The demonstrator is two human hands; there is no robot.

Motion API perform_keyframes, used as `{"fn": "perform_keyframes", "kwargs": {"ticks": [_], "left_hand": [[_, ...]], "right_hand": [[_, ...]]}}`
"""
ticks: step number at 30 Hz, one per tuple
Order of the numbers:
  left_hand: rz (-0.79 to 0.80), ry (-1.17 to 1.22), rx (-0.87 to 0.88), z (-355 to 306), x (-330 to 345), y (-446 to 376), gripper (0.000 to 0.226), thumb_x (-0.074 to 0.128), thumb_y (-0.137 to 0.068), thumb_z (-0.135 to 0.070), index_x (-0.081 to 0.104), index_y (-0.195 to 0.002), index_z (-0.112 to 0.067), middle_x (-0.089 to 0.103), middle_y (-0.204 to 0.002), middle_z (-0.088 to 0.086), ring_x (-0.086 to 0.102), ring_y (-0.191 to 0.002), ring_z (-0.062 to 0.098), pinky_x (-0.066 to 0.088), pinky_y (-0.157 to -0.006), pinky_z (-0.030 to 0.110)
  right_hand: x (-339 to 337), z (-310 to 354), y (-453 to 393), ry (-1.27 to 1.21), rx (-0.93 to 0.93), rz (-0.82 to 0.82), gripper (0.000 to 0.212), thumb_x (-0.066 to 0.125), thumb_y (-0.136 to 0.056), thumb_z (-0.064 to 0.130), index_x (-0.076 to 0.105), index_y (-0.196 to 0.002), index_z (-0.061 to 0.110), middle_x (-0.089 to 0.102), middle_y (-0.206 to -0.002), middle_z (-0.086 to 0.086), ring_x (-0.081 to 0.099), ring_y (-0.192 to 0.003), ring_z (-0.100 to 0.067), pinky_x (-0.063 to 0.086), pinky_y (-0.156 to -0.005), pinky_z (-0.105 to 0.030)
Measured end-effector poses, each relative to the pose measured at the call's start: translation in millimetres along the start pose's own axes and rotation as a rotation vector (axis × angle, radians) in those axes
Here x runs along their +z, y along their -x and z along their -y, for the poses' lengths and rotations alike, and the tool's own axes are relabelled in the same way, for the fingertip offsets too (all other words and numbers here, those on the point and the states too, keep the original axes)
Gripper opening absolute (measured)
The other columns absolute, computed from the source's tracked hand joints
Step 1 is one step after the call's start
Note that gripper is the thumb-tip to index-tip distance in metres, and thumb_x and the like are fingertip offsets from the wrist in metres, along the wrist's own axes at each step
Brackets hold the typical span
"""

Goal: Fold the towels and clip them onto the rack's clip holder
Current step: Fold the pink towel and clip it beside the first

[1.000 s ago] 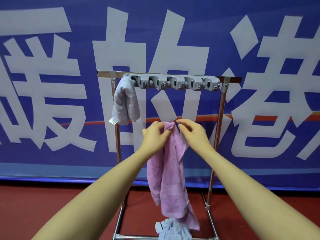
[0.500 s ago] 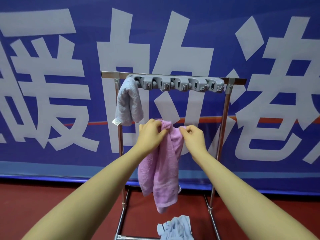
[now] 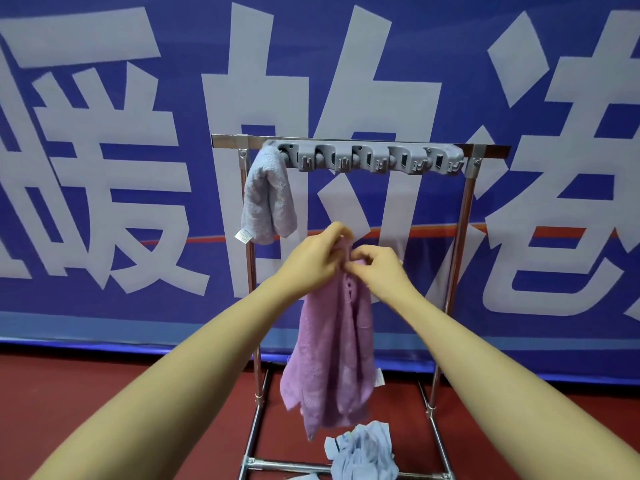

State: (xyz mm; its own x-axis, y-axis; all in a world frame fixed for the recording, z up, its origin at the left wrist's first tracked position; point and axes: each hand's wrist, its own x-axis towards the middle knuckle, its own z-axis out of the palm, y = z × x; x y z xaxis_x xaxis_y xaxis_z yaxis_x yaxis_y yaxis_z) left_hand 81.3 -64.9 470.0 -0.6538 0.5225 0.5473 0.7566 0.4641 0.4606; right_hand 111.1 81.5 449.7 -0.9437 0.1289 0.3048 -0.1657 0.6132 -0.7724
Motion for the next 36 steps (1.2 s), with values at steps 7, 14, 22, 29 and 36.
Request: {"fn": "perform_keyframes", "kwargs": {"ticks": [7, 14, 22, 29, 36], "left_hand": [[-0.016, 0.037, -0.099, 12, 4, 21, 0.026, 0.049, -0.09, 0.001, 0.049, -0.115, -0.006, 0.055, -0.094, -0.002, 0.052, -0.08, 0.008, 0.036, -0.07, 0.007], [-0.081, 0.036, -0.015, 1, 2, 16, 0.022, 0.05, -0.088, 0.004, 0.051, -0.109, -0.004, 0.063, -0.098, 0.003, 0.058, -0.09, 0.01, 0.046, -0.078, 0.014], [0.062, -0.03, -0.283, 10, 6, 20, 0.026, 0.05, -0.081, -0.001, 0.048, -0.106, -0.004, 0.057, -0.096, 0.008, 0.051, -0.083, 0.021, 0.035, -0.066, 0.027], [0.157, 0.068, -0.42, 5, 6, 23, 0.043, 0.047, -0.079, -0.026, 0.045, -0.121, -0.02, 0.06, -0.091, -0.004, 0.053, -0.089, 0.021, 0.039, -0.091, 0.035], [-0.005, 0.63, -0.596, 1, 25, 13, 0.036, 0.042, -0.091, -0.036, 0.043, -0.124, -0.022, 0.061, -0.106, 0.004, 0.058, -0.094, 0.015, 0.04, -0.087, 0.021]], "right_hand": [[-12, 11, -2, -0.013, -0.085, -0.082, 0.014, 0.06, -0.088, 0.023, 0.064, -0.078, 0.033, 0.066, -0.087, 0.013, 0.056, -0.098, -0.014, 0.039, -0.095, -0.027], [3, 9, 1, 0.36, -0.062, 0.049, 0.022, 0.057, -0.087, 0.029, 0.05, -0.066, 0.027, 0.054, -0.074, 0.008, 0.052, -0.084, -0.016, 0.029, -0.084, -0.037], [-9, 15, 1, 0.007, -0.161, -0.343, 0.023, 0.05, -0.09, 0.012, 0.06, -0.076, 0.027, 0.062, -0.088, 0.006, 0.045, -0.081, 0.002, 0.02, -0.076, -0.027], [-18, 15, -4, -0.016, -0.169, -0.401, 0.032, 0.051, -0.088, 0.006, 0.063, -0.082, 0.036, 0.062, -0.09, 0.011, 0.052, -0.089, -0.01, 0.018, -0.076, -0.025], [-23, 12, -2, -0.105, -0.195, -0.367, 0.041, 0.053, -0.089, 0.009, 0.061, -0.078, 0.048, 0.06, -0.085, 0.023, 0.056, -0.099, -0.015, 0.036, -0.097, -0.05]]}}
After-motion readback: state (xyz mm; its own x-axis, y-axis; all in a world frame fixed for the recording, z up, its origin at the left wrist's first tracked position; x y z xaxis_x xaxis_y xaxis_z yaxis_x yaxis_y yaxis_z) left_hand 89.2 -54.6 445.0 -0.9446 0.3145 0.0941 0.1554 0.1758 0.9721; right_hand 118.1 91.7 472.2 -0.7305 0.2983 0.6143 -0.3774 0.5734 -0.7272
